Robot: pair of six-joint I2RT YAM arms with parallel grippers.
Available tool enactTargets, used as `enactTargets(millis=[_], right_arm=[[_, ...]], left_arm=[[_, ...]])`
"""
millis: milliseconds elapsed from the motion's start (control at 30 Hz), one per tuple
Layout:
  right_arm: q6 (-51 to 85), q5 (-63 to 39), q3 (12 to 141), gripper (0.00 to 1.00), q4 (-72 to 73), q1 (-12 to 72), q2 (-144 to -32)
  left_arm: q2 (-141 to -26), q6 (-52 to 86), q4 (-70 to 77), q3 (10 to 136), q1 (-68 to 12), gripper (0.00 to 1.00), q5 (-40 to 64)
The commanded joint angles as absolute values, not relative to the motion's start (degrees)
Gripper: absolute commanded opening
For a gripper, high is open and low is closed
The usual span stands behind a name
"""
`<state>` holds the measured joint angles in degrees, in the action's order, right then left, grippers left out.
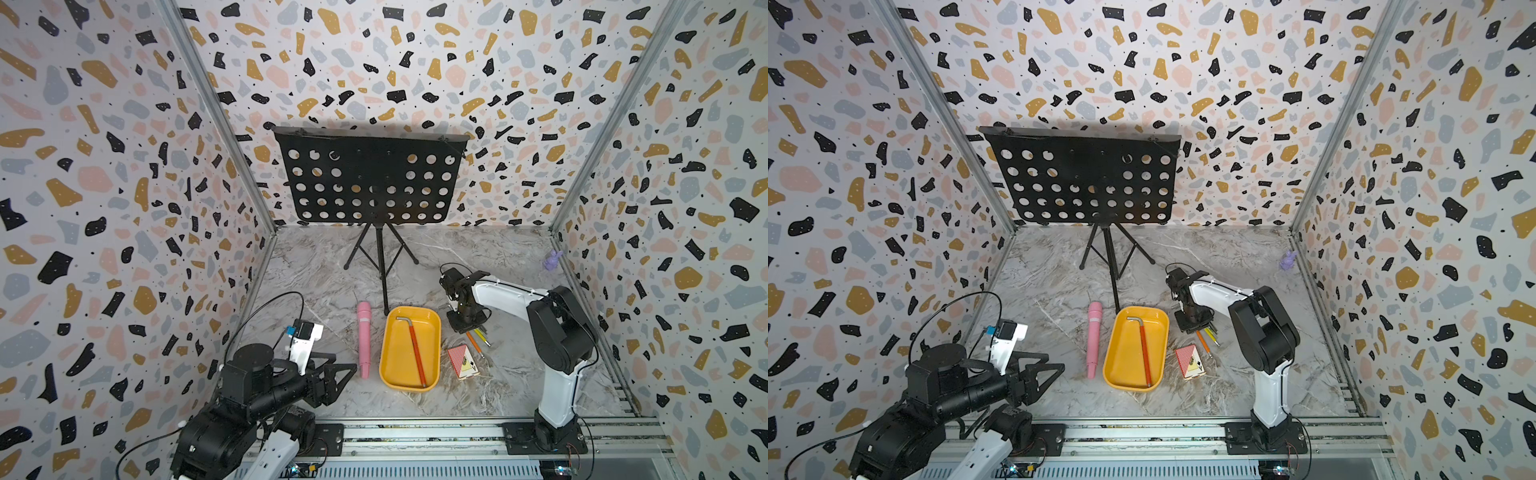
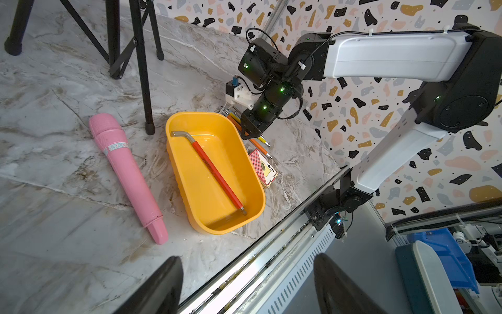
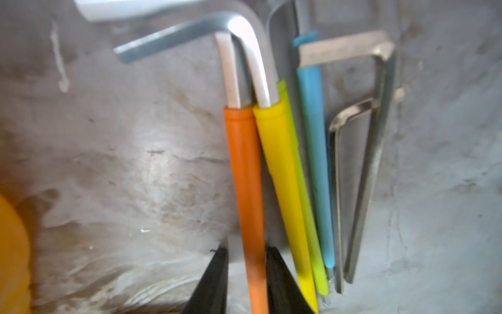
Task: Put the hex key on the desktop into the storage box
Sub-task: Pick up the Allen key from the center of the board.
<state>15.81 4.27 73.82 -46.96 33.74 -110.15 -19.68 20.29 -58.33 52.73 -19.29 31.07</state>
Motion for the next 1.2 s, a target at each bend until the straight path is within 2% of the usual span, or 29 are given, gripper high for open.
enactTargets(millis=[0,267,533,833,1167], right_arm=[[15.1,3.5,75.0,0.20,-47.9,33.6,-112.0],[14.6,0.6,76.9,0.00,-49.7,33.2,-109.8],[15.7,-5.3,80.2,0.00,-51.0,31.1,-106.9],[18.9,-18.0,81.7,0.00,-50.7,25.1,-106.4],[17.2,-19.1,80.1,0.00,-50.7,24.7,-108.0]], left_arm=[[-19.2,19.6,-57.1,52.2,-19.0,0.79,31.9],[-19.3,19.5,-57.1,52.2,-19.1,0.79,31.8],[-19.3,19.6,-57.1,52.2,-19.1,0.79,31.8],[-19.2,19.6,-57.1,52.2,-19.1,0.79,31.8],[-19.2,19.7,-57.1,52.2,-19.0,0.79,31.7]])
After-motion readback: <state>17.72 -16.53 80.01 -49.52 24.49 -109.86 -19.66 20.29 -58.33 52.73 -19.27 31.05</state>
